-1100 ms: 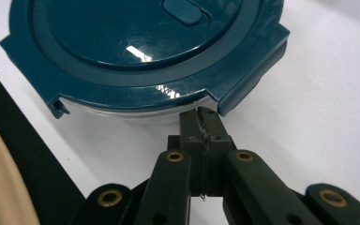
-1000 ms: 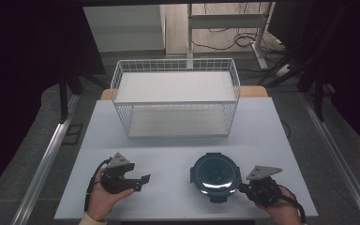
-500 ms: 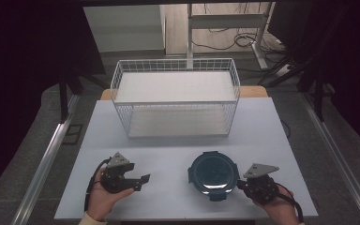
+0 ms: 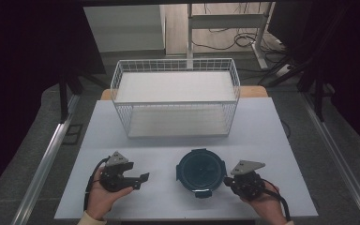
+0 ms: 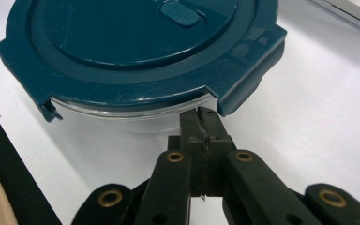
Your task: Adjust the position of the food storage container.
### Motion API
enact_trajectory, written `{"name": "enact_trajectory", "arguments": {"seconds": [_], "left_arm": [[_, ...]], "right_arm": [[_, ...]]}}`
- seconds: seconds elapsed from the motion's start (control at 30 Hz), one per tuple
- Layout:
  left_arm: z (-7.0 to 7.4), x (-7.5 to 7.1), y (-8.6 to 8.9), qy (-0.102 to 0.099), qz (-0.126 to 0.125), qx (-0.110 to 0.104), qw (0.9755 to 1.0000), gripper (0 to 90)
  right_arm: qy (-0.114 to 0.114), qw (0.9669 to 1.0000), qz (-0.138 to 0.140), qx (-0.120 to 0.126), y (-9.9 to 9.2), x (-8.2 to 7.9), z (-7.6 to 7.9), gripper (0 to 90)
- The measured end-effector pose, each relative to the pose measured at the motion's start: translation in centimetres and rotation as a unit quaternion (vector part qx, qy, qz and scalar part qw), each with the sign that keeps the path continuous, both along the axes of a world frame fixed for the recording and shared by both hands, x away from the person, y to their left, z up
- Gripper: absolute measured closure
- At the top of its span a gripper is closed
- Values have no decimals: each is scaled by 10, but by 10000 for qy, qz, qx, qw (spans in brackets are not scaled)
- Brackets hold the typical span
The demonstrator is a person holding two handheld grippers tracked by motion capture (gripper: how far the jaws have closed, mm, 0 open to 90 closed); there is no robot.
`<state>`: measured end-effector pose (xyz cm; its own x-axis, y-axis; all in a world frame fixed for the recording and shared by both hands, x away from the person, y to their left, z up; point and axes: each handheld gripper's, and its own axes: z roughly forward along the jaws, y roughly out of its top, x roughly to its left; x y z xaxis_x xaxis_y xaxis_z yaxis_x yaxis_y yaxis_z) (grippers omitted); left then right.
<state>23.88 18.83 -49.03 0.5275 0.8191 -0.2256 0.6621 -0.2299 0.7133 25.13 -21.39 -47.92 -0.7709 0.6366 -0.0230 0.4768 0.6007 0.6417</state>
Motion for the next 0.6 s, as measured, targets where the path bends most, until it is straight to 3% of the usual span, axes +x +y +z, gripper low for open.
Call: {"name": "enact_trajectory", "arguments": {"seconds": [0.17,0.6], "left_arm": [[0,0,1,-1,8,-24,10000,221],[1,1,3,-19,42,-23,10000,222]], "right_arm": [[75,9999,117,-65,13,0,-6,896],[42,10000,16,-10,27,6,-11,896]]}}
